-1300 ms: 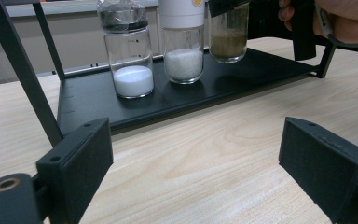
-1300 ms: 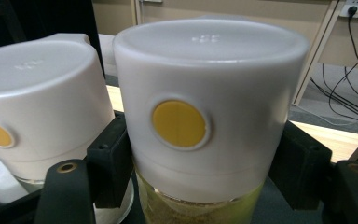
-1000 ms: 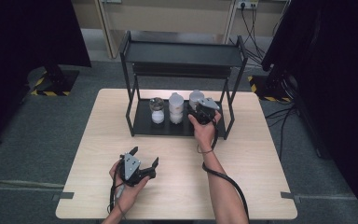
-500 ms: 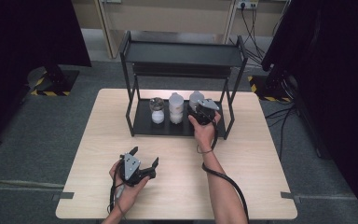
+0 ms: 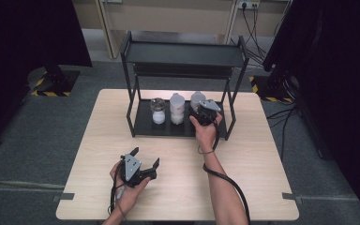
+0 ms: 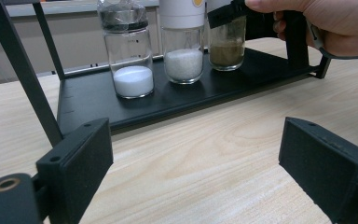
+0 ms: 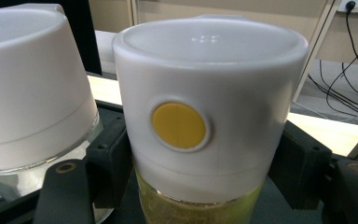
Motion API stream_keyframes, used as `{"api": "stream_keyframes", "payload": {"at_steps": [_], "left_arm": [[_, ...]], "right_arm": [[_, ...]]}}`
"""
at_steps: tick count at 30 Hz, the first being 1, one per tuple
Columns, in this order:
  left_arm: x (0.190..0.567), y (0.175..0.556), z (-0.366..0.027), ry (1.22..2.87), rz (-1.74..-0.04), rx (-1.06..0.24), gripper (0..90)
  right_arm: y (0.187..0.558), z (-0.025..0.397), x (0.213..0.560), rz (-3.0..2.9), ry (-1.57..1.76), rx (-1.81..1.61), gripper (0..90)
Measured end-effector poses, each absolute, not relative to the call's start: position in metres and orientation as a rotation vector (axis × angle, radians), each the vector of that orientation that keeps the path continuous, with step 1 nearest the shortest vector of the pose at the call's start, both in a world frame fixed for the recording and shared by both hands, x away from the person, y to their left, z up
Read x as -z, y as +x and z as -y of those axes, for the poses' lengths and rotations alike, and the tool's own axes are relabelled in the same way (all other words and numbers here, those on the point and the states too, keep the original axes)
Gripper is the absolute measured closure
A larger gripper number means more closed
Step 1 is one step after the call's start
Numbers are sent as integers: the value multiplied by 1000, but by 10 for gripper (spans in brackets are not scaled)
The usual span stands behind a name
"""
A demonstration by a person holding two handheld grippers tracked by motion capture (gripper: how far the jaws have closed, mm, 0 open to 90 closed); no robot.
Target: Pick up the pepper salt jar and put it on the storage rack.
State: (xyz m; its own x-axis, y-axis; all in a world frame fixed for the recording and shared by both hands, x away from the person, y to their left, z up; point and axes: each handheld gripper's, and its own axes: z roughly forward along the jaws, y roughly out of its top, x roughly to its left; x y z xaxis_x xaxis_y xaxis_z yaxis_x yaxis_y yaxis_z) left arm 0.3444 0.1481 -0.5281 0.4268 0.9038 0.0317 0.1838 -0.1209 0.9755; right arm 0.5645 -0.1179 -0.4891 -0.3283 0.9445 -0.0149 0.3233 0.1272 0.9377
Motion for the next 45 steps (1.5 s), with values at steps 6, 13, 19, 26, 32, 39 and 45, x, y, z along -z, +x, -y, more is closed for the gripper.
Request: {"api": "stream_keyframes", "payload": {"at_steps": [6,13,19,26,32,39,45], "left_arm": [[528,344,-148,1593,-981,-828,92],[528,344,-148,1590,-981,-826,93],[528,344,-148,1592,-981,-827,93],[528,344,-148,1593,-979,-830,93],[528,344,-148,1593,-979,-830,93],[528,344,-148,1593,-978,-830,93],[528,344,-148,1592,-978,-831,93]], "right_arm": [[564,122,489,-1760,1238,-1217,305],[563,122,491,-1764,1232,-1216,288],[561,125,495,-1760,1252,-1212,231],[558,126,491,-1757,1251,-1230,165],[556,127,489,-1759,1267,-1242,125],[551,128,487,-1763,1275,-1260,85],[547,129,484,-1766,1264,-1275,70]]}}
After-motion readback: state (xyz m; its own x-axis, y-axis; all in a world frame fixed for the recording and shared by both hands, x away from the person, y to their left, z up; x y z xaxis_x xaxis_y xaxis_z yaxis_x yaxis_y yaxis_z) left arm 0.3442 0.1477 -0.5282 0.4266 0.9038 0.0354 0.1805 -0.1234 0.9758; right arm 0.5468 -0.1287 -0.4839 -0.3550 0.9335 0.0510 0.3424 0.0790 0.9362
